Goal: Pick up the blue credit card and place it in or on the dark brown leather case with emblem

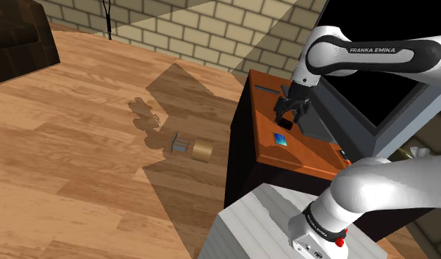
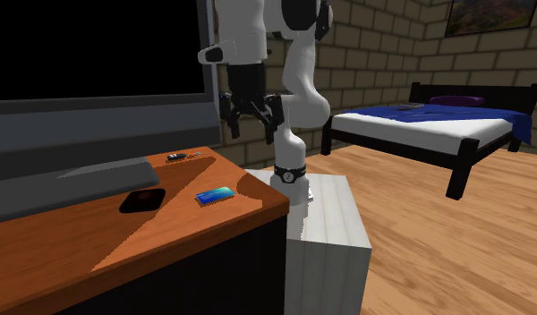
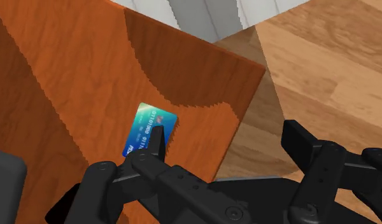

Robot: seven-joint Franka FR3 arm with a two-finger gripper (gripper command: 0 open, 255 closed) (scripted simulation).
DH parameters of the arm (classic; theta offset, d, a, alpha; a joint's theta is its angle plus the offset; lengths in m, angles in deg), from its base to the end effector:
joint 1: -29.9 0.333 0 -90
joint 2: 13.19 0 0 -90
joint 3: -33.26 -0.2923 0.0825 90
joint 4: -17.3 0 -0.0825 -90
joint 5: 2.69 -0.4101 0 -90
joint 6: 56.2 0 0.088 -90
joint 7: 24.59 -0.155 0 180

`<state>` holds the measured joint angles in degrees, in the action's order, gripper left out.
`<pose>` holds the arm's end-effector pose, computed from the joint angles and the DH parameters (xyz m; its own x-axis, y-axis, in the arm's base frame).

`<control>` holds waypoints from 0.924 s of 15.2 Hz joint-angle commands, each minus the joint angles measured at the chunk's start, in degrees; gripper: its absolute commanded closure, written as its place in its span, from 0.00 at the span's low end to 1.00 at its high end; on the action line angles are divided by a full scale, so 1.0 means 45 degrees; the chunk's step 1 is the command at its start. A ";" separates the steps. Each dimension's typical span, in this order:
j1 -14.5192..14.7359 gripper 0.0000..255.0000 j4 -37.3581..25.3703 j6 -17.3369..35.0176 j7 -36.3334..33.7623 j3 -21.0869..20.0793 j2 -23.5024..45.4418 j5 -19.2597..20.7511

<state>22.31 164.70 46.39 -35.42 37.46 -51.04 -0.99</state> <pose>0.3606 -0.0761 0.3898 0.9257 -0.3577 -0.1232 -0.3598 -0.9330 0.0062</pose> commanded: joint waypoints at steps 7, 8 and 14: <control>-0.1862 0.00 0.1615 0.3222 -0.2111 0.1199 0.1591 -0.0209; -0.1988 0.00 0.1724 0.3463 -0.2243 0.1292 0.1723 -0.0233; -0.1927 0.00 0.2454 0.4715 -0.2191 0.1340 0.2247 -0.0290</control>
<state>13.57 175.26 66.62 -45.26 43.47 -41.39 -2.21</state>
